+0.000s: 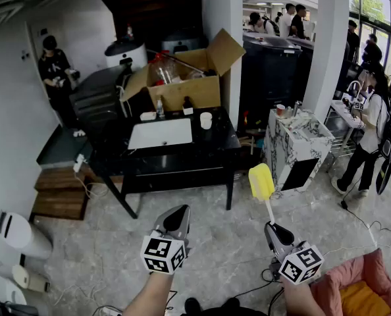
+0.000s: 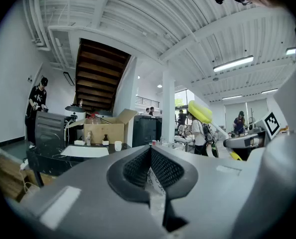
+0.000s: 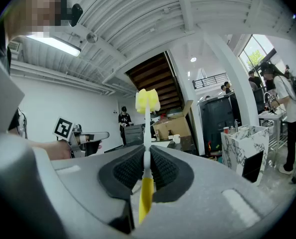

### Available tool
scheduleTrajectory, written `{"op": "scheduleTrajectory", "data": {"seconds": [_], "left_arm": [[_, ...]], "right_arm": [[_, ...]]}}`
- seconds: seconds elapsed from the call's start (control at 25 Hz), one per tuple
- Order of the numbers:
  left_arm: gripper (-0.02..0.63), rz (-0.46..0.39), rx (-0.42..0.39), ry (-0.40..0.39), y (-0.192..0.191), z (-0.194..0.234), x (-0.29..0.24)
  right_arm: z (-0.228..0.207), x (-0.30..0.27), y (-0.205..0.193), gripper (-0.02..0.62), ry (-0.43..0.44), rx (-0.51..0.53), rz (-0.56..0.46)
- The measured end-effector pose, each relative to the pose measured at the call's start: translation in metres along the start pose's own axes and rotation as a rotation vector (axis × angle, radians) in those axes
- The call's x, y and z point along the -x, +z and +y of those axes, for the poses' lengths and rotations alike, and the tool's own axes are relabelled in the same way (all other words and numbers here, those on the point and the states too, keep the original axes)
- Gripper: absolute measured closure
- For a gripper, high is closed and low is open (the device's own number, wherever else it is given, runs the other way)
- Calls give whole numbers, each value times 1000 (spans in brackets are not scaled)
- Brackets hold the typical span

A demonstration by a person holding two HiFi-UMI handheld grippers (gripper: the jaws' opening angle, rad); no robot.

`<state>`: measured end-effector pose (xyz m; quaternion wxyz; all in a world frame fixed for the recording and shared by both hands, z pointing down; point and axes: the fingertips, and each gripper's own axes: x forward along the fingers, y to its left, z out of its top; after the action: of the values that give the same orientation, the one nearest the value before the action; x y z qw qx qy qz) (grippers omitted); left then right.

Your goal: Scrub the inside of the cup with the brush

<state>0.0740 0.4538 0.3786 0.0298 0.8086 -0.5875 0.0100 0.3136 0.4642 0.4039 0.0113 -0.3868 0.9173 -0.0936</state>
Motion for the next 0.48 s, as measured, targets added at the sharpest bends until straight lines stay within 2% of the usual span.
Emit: {"op": "scheduleTrajectory", "data": {"seconds": [0.28, 0.48], "left_arm": [[588, 13, 33, -8, -5, -21, -6], [588, 20, 36, -11, -6, -41, -13]], "right_arm": [[-8, 6, 6, 561, 11, 0, -8], [-20, 19, 8, 561, 19, -40, -33]]}}
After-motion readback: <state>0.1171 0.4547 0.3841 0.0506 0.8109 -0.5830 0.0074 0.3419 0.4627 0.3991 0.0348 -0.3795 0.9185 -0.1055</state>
